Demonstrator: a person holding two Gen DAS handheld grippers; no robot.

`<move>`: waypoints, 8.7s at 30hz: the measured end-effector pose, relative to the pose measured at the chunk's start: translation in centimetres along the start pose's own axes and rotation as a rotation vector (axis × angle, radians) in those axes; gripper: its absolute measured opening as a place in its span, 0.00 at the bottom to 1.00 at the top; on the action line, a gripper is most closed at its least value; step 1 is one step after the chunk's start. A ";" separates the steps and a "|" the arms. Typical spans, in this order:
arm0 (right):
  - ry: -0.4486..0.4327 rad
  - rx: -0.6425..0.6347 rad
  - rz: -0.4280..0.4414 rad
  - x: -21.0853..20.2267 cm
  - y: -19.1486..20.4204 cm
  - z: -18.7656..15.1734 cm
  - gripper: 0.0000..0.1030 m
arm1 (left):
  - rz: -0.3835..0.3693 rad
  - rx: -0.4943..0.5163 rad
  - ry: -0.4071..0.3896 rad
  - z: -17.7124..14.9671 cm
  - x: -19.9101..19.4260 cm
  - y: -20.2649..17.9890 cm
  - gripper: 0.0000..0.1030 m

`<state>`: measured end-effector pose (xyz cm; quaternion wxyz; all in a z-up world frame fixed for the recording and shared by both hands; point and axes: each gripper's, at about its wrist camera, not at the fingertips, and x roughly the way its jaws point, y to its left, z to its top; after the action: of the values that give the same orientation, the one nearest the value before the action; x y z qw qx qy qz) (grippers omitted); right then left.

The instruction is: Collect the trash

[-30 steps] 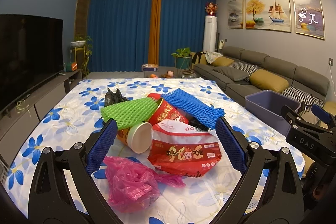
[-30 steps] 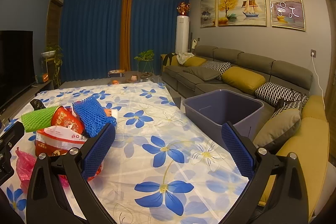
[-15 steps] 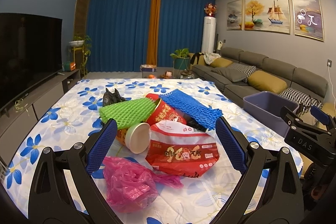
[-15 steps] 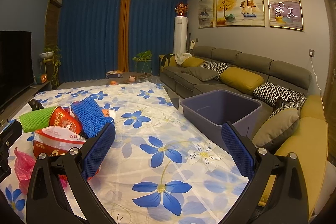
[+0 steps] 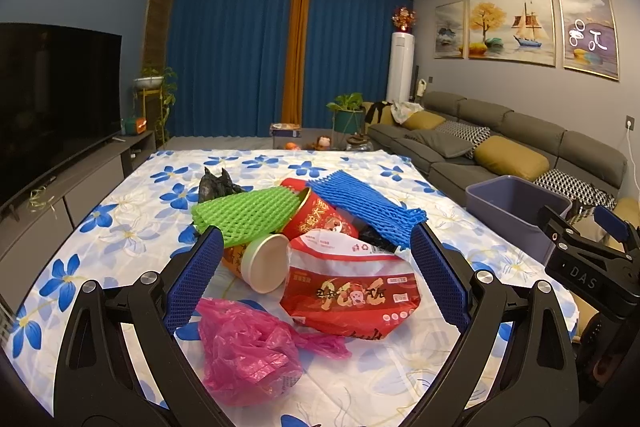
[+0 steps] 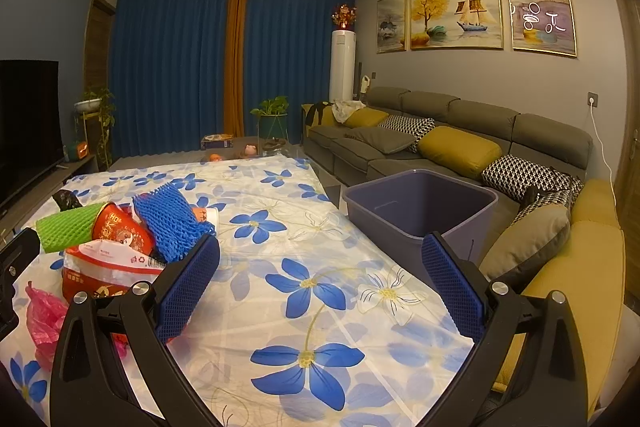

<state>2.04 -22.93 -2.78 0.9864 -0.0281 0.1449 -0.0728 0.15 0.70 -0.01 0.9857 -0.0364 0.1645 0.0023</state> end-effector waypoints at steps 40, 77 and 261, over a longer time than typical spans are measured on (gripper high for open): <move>0.003 0.007 0.004 -0.1 -0.2 -0.2 0.95 | 0.015 0.013 -0.016 0.1 -0.3 0.0 0.90; 0.056 -0.135 0.311 -0.2 9.1 -2.6 0.70 | -0.007 -0.035 0.177 -6.6 1.8 7.5 0.73; -0.043 -0.033 0.244 6.8 -1.7 1.8 0.82 | -0.029 0.066 -0.059 1.1 9.7 -5.1 0.92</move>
<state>8.81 -25.57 -2.83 0.9902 -0.0278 0.1273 0.0508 9.76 -4.39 -1.79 0.9907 -0.0061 0.1346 -0.0166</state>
